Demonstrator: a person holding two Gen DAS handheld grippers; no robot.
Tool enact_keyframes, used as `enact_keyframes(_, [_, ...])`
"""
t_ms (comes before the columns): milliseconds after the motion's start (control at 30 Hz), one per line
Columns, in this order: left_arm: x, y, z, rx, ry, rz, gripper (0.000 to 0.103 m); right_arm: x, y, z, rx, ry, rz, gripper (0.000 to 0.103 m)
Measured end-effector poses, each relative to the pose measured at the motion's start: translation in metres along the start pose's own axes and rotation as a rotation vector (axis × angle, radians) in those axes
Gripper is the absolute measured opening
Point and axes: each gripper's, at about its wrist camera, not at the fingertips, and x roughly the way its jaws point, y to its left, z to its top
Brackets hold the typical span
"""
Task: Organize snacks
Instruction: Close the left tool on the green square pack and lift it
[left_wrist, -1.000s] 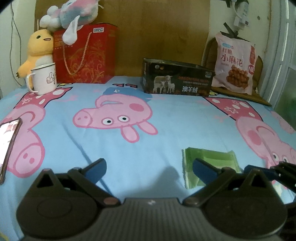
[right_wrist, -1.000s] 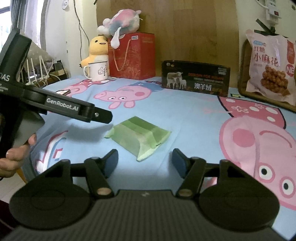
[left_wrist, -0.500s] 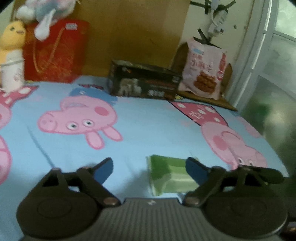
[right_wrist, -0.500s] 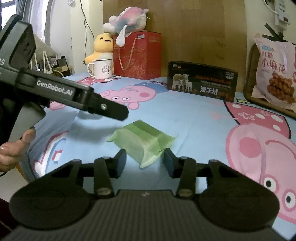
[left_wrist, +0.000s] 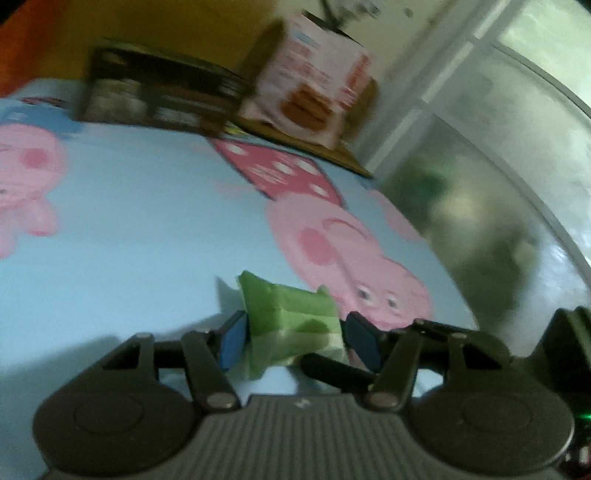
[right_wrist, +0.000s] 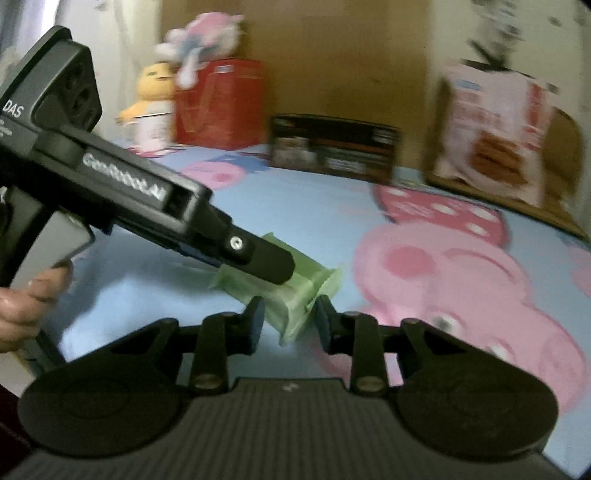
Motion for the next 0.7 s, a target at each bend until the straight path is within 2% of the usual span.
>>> enact_keyframes(200, [0.020, -0.030, -0.009, 0.096, 0.044, -0.036, 0.058, -0.022, -0.009, -0.015, 0.038, 0.021, -0.065, 0.034])
enact_keyframes(333, [0.018, -0.027, -0.009, 0.092, 0.055, -0.050, 0.058, -0.021, -0.011, -0.016, 0.051, 0.027, -0.060, 0.037])
enact_keyframes(500, [0.016, -0.026, -0.006, 0.098, 0.055, -0.038, 0.062, -0.017, -0.004, -0.016, 0.022, 0.026, -0.068, 0.043])
enact_keyframes(700, [0.015, -0.032, -0.013, 0.105, 0.039, -0.019, 0.061, -0.017, -0.006, -0.017, 0.032, 0.016, -0.059, 0.046])
